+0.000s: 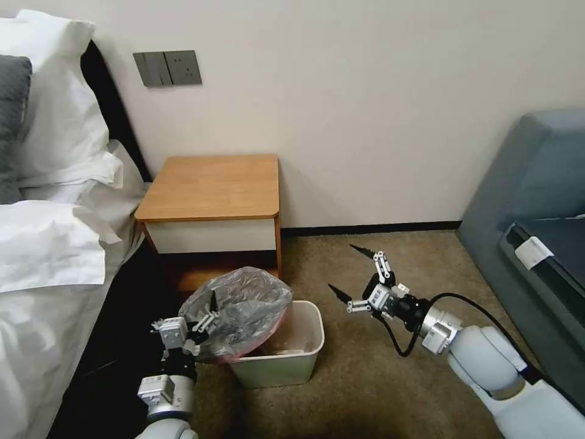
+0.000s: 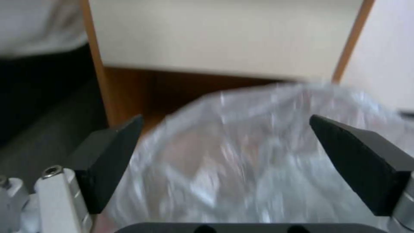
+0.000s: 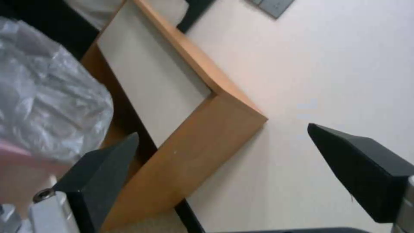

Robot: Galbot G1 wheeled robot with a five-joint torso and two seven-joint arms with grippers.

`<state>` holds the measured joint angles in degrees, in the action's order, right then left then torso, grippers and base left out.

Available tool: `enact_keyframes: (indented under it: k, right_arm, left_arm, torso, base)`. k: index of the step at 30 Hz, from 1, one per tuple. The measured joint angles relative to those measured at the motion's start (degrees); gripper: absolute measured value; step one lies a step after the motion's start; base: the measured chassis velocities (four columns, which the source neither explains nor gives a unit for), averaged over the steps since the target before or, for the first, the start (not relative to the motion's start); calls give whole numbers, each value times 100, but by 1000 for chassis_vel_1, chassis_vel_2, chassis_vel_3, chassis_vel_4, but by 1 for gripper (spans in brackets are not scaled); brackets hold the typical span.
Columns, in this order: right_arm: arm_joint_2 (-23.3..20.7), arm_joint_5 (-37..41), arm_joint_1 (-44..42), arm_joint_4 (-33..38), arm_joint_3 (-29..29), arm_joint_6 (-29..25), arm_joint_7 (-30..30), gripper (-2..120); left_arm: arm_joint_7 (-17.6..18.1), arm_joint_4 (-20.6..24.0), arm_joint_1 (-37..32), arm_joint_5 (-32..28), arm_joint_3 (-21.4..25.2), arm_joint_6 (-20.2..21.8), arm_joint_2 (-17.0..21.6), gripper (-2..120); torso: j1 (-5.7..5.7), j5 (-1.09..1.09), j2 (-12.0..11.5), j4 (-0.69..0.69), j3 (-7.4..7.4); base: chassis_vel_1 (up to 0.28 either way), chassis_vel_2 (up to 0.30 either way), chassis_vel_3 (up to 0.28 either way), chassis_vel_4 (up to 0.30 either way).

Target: Pick up the garbage bag from the table and place it over the trash can.

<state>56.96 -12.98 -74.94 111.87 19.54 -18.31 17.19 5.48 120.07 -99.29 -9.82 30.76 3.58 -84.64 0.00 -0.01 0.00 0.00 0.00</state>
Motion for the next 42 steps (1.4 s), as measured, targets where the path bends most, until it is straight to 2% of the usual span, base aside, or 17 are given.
enact_keyframes:
  k: [3, 8, 15, 22, 29, 31, 34, 36, 38, 42]
  right_arm:
    - [100, -9, -56, -44, -24, -87, -2, 100]
    - [88, 36, -54, -54, 0, -146, -13, 100]
    - [126, 63, -38, -40, -5, -158, -28, 100]
    - [186, 45, -59, 3, -23, -192, -31, 100]
    - [155, 41, -56, 8, -2, -191, -25, 100]
    - [146, 44, -21, -50, -3, -178, -25, 100]
    - [145, 45, 16, -91, -28, -164, -21, 100]
    - [149, 43, 33, -118, -44, -154, -17, 100]
    - [163, 30, 46, -131, -72, -150, -13, 100]
    - [160, 5, 13, -126, -90, -141, -9, 100]
  left_arm:
    - [-71, 258, -159, -130, -33, 699, 40, 94]
    - [-174, 549, -440, -131, -130, 1024, 64, 93]
    - [-194, 942, -797, -138, -428, 1092, 37, 93]
    - [-157, 829, -903, -59, -666, 971, -89, 92]
    - [-29, 762, -866, 238, -657, 646, -139, 91]
    - [27, 904, -816, 459, -538, 386, -178, 91]
    - [30, 970, -626, 613, -327, 289, -207, 91]
    - [30, 955, -463, 588, -235, 394, -200, 93]
    - [-12, 825, -232, 472, -163, 672, -105, 93]
    - [-38, 340, 148, 268, -98, 950, 221, 95]
  torso:
    - [0, 0, 0, 0, 0]
    - [0, 0, 0, 0, 0]
    - [0, 1, 0, 0, 0]
    - [0, 1, 0, 0, 0]
    - [0, 0, 0, 0, 0]
    - [0, 1, 0, 0, 0]
    - [0, 1, 0, 0, 0]
    - [0, 1, 0, 1, 0]
    - [0, 1, 0, 0, 0]
    - [1, -1, 0, 0, 0]
  base:
    - [0, 0, 0, 0]
    - [0, 0, 0, 0]
    - [0, 0, 0, 0]
    - [0, 0, 0, 0]
    - [0, 0, 0, 0]
    - [0, 0, 0, 0]
    - [0, 0, 0, 0]
    - [0, 0, 0, 0]
    - [0, 0, 0, 0]
    - [0, 0, 0, 0]
